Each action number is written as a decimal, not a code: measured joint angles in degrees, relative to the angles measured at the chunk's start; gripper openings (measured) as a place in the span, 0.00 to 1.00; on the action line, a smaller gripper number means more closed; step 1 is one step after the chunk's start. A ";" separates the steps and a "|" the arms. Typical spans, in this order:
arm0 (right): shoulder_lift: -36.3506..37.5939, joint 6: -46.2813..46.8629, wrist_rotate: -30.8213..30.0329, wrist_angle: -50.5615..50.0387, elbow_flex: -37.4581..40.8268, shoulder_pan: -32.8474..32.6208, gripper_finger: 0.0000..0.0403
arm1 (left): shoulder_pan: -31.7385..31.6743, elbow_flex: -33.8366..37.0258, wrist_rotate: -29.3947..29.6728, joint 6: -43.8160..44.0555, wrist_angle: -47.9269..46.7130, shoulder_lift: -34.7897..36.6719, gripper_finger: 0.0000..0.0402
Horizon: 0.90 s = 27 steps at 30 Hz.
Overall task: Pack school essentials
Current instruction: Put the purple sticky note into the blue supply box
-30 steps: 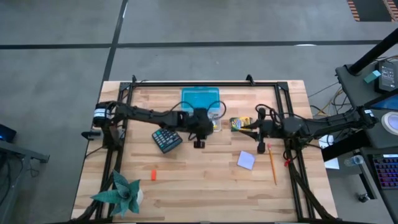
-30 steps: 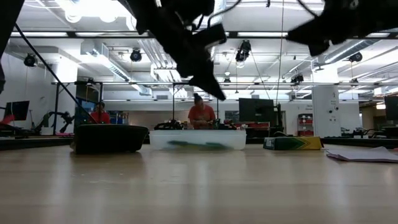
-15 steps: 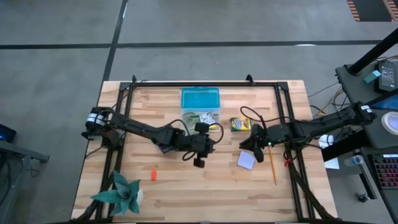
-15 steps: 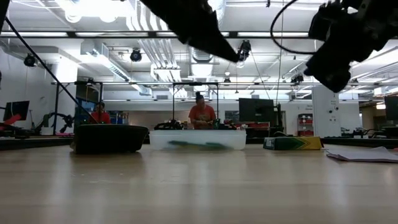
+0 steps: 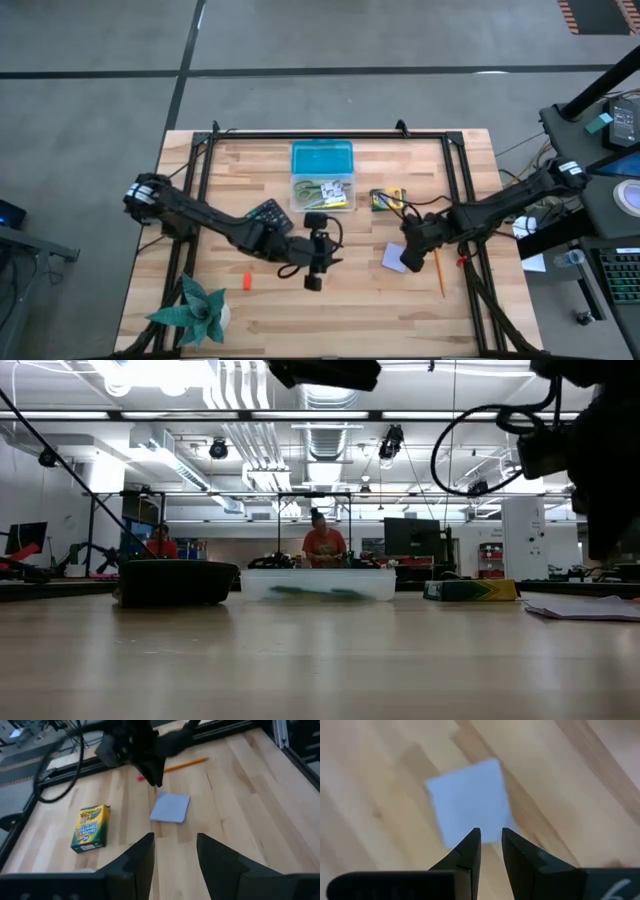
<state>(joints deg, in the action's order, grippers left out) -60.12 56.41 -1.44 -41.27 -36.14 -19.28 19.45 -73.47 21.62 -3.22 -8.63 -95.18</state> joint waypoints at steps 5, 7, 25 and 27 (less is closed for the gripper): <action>-4.17 1.54 -0.06 -0.41 -0.57 0.01 0.18 | 2.52 0.00 2.68 1.46 0.64 0.77 0.32; -5.42 1.51 -0.02 -0.40 -0.63 0.01 0.20 | 3.28 0.02 3.30 1.44 0.64 0.77 0.32; -14.50 2.39 0.22 4.11 -0.55 -0.21 0.55 | 3.99 0.42 9.36 1.41 0.68 0.77 0.32; -15.58 2.29 0.23 4.99 -0.79 -0.63 0.55 | 3.99 0.70 9.80 1.41 0.67 0.77 0.32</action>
<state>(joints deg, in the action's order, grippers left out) -75.70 58.70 -1.21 -36.28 -36.93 -19.91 23.44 -72.77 31.42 -1.80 -7.96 -94.41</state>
